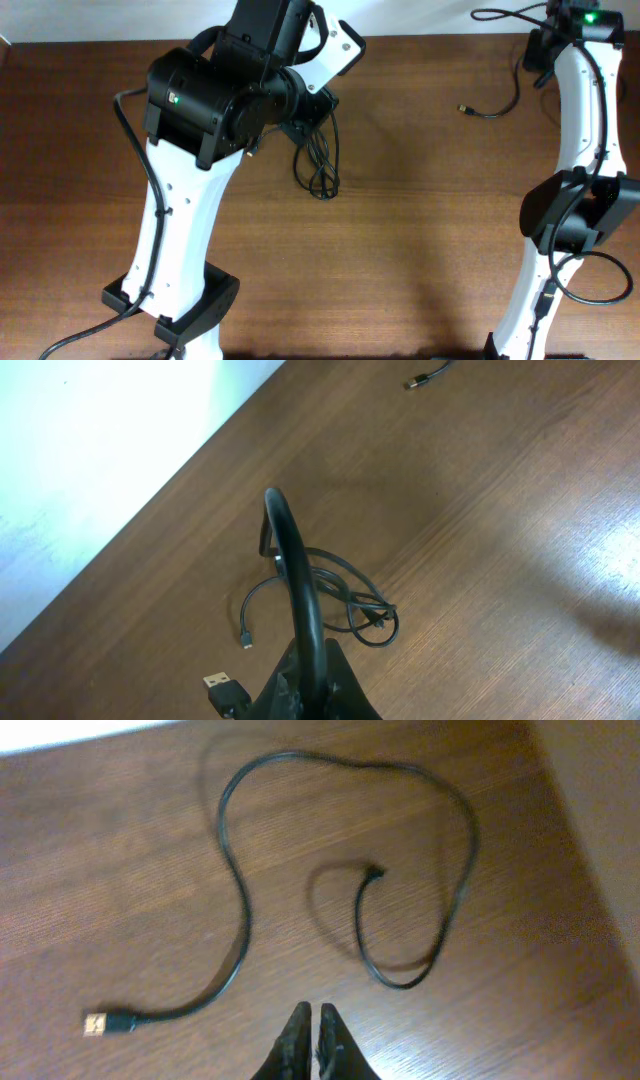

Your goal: Untangle cables

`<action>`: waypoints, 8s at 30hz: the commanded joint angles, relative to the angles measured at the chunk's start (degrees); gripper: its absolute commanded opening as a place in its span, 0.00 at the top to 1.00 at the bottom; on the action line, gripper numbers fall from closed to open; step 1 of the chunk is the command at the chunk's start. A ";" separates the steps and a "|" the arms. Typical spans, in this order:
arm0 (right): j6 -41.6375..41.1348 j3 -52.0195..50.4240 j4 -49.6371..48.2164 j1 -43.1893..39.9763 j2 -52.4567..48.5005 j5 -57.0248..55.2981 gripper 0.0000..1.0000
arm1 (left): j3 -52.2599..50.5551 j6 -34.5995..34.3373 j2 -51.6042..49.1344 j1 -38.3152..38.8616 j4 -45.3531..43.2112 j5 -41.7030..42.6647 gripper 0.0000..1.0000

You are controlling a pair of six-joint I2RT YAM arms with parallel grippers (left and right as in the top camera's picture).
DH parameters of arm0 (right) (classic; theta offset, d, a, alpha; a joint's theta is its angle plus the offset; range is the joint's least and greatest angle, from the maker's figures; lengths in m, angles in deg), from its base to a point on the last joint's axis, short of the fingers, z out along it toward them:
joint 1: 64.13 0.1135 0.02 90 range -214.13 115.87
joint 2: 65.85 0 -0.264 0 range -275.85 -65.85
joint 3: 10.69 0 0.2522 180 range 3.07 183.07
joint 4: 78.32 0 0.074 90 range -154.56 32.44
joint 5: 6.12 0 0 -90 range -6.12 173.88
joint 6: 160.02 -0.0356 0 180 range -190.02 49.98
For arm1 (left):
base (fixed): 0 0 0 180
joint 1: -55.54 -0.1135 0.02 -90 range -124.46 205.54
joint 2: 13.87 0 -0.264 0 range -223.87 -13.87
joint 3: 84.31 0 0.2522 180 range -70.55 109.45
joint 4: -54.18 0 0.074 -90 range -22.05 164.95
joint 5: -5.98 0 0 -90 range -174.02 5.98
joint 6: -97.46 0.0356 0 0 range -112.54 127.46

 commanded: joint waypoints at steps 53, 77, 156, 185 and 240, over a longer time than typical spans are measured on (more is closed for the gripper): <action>-81.72 -20.44 -17.73 1.20 -12.70 4.11 0.34 | -0.02 0.70 0.24 0.02 -0.17 1.99 1.00; -103.43 -20.44 -17.73 -1.25 -21.46 37.57 0.27 | -0.02 0.70 0.24 0.02 -0.17 1.99 1.00; 18.91 1.99 15.26 30.49 16.04 32.85 0.16 | 0.00 -5.62 0.46 -10.21 -47.43 -11.13 0.98; 35.08 1.81 -3.69 40.94 15.78 45.59 0.21 | 0.02 -7.89 3.19 -7.21 -50.14 -9.01 0.98; -75.58 0.85 -10.05 46.99 10.27 15.15 0.96 | -0.04 -5.77 3.67 -3.61 -57.35 -16.96 0.97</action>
